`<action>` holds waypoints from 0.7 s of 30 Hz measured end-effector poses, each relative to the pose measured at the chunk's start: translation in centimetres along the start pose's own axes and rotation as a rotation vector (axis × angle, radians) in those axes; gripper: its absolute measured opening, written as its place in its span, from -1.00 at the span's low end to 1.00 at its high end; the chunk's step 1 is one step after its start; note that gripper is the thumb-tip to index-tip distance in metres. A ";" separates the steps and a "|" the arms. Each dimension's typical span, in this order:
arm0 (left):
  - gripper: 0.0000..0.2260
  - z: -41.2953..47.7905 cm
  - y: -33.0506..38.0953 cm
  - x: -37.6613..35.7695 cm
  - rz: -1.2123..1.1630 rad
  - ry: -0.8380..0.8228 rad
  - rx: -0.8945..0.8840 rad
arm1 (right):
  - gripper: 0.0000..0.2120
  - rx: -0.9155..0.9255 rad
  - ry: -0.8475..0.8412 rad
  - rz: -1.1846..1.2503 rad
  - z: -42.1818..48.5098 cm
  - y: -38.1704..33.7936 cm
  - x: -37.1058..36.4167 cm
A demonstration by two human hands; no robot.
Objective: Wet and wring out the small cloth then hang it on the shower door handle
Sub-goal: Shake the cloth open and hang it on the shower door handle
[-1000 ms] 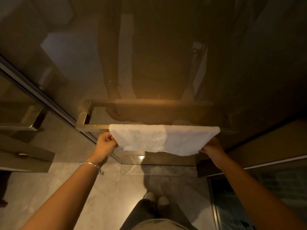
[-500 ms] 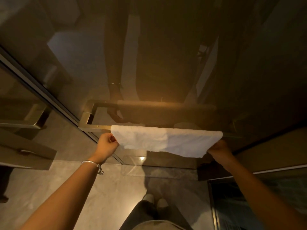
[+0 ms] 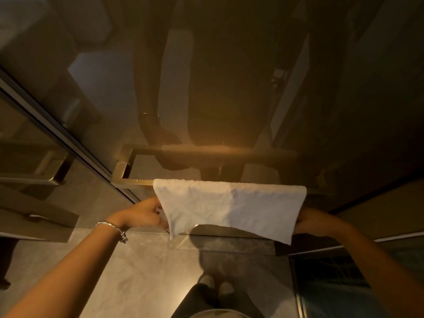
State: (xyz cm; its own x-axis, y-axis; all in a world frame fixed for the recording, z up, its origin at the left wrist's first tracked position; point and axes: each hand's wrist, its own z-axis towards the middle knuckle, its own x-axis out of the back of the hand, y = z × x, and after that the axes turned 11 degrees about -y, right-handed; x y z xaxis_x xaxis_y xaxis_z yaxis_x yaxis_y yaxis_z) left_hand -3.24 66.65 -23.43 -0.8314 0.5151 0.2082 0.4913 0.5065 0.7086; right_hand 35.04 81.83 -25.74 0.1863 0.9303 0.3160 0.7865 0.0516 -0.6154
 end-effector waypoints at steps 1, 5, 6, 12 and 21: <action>-0.44 0.2 -0.3 0.0 -0.004 -0.039 -0.004 | -0.59 0.014 -0.104 0.050 -0.4 -0.4 0.1; -0.46 -0.1 -0.5 0.3 0.012 -0.139 0.045 | -0.43 -0.044 -0.252 0.077 -1.4 -1.1 0.4; -0.47 -0.1 -0.7 0.3 0.006 -0.147 0.031 | -0.44 -0.049 -0.223 0.075 -1.2 -1.0 0.1; -0.72 0.9 -1.8 0.6 -0.006 0.102 -0.079 | -0.55 -0.113 0.181 0.093 0.6 -0.3 -1.3; -0.73 2.6 -3.4 -0.8 0.091 0.327 -0.123 | -0.79 0.006 0.420 0.115 2.7 1.1 -3.5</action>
State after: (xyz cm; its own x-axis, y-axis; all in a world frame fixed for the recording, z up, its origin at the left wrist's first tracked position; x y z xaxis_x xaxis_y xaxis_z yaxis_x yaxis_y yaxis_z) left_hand -3.53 66.29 -27.75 -0.8346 0.2956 0.4648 0.5487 0.3715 0.7489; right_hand 33.65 79.59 -29.53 0.4967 0.7018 0.5106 0.7435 -0.0406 -0.6675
